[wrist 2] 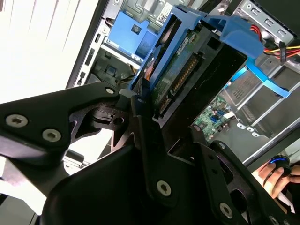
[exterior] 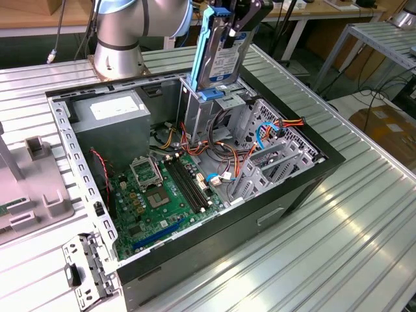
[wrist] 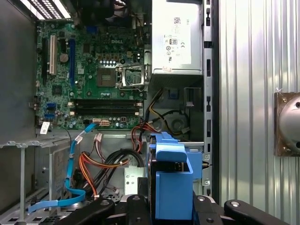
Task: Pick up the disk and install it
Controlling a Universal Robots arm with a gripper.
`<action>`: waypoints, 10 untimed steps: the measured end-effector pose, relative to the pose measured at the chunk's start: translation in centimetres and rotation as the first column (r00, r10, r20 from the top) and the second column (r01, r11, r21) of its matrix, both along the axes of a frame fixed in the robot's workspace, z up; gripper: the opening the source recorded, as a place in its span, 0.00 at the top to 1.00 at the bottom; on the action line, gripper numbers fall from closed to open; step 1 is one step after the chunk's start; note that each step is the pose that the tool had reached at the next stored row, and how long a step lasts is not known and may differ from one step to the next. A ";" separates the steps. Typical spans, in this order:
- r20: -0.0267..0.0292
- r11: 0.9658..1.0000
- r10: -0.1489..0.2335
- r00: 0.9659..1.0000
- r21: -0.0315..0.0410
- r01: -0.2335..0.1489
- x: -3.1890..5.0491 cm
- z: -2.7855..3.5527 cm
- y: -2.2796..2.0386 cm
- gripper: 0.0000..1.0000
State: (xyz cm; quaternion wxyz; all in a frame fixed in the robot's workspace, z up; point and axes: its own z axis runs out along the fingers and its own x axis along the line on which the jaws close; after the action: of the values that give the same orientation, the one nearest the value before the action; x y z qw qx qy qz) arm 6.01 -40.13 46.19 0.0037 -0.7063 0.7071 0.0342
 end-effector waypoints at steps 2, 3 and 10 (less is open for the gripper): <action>0.000 1.000 0.000 1.000 0.000 0.000 0.11 0.00 -0.02 0.64; 0.000 1.000 0.000 1.000 0.000 0.000 0.19 0.00 -0.03 0.64; 0.000 1.000 0.000 1.000 0.000 0.000 0.53 -0.02 -0.09 0.64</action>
State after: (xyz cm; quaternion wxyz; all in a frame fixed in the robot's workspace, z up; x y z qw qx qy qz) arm 6.54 -40.22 46.17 0.0037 -0.7063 0.7071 0.0342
